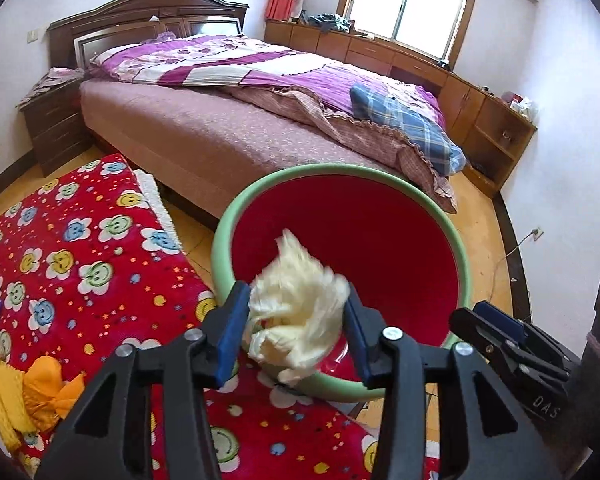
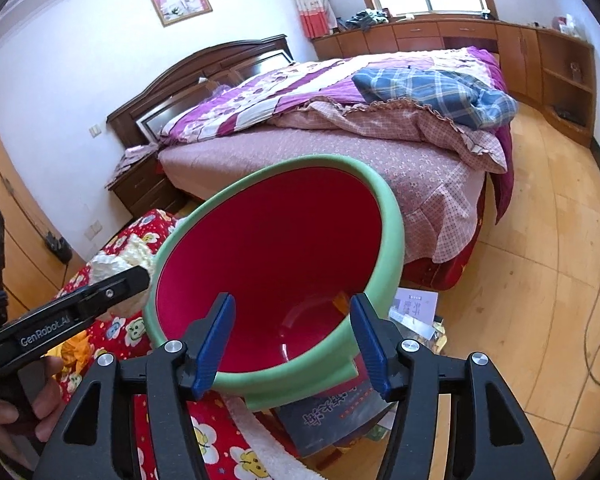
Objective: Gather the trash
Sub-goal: 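Carry both items over the green-rimmed red bucket and open both tools to drop them, then grasp the green snack wrapper with the left tool while the right tool grasps the orange wrapper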
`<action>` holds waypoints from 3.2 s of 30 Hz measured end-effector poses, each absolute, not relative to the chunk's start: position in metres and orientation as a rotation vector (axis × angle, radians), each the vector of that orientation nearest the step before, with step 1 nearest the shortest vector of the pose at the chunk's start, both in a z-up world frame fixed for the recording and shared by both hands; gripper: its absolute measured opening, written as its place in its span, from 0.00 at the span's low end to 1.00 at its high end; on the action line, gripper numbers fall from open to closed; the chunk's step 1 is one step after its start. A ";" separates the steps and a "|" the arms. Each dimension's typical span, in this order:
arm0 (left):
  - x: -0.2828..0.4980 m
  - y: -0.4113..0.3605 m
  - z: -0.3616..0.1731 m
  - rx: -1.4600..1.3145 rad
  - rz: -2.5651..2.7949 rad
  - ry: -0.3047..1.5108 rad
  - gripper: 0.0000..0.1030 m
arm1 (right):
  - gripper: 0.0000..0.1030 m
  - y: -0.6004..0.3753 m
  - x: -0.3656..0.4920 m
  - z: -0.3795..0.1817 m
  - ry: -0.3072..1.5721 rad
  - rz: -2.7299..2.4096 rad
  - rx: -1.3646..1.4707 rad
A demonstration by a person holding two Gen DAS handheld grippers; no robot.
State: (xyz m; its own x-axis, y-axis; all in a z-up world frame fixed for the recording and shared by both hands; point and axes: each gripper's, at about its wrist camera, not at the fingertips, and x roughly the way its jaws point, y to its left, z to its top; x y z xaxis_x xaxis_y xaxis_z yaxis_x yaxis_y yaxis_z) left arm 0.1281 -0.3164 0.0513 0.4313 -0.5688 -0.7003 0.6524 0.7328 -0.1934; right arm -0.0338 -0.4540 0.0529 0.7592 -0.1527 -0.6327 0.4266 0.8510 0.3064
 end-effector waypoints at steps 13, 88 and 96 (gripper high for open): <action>0.112 -0.291 0.066 0.076 -0.749 0.820 0.48 | 0.61 -0.442 -0.049 0.061 0.616 -0.326 0.466; 0.191 0.074 -0.005 -0.081 -0.082 0.910 0.53 | 0.73 -0.198 0.120 0.016 0.882 -0.026 0.153; 0.187 0.078 -0.002 -0.128 -0.118 0.915 0.41 | 0.64 -0.190 0.120 0.016 0.880 0.019 0.153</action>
State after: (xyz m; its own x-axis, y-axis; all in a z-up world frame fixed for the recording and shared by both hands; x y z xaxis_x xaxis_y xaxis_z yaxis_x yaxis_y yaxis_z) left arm 0.1867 0.0780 -0.0016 0.6041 -0.1558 -0.7815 0.0468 0.9860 -0.1603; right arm 0.1198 -0.1898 0.0160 0.6381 0.0798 -0.7658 0.0462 0.9888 0.1416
